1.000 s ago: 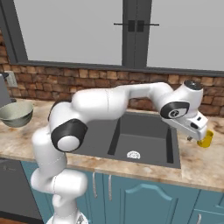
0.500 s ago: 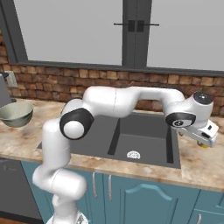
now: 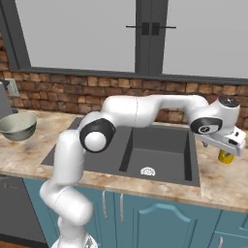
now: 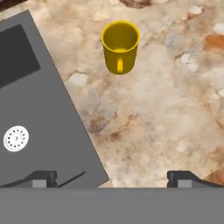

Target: Pick the mug and place it in the sink. Pick the bowl and place it in the open cabinet and then close the cabinet.

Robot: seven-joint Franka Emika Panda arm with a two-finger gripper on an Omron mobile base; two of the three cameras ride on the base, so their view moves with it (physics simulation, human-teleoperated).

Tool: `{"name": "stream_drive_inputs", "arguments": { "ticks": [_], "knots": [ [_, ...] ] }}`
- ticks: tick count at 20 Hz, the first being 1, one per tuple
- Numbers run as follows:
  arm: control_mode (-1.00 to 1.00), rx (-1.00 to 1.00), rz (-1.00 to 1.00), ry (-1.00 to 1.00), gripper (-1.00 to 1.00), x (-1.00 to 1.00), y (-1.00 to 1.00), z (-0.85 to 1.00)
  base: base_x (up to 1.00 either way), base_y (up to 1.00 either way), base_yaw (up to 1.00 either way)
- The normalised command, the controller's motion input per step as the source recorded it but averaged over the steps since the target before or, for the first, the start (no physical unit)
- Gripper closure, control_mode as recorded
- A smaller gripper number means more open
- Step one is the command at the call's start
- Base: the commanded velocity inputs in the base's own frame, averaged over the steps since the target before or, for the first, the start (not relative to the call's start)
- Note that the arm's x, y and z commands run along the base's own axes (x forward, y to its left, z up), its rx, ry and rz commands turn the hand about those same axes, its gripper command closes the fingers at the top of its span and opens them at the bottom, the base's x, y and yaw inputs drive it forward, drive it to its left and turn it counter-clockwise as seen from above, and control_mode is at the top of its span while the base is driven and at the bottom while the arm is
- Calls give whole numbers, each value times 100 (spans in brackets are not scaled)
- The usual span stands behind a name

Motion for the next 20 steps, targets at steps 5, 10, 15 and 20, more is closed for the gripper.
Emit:
{"name": "stream_drive_inputs", "arguments": {
  "ticks": [5, 10, 15, 20],
  "knots": [
    [-100, -18, 0, 16, -100, 57, -17, -30, 0, 0, 0],
    [-100, 2, 0, 2, -100, 32, -27, -17, 0, 0, 0],
    [-100, 14, 0, 0, -100, 52, -51, -20, 0, 0, 0],
    [-100, 5, 0, 3, -100, 32, -51, -17, 0, 0, 0]
  ]
}}
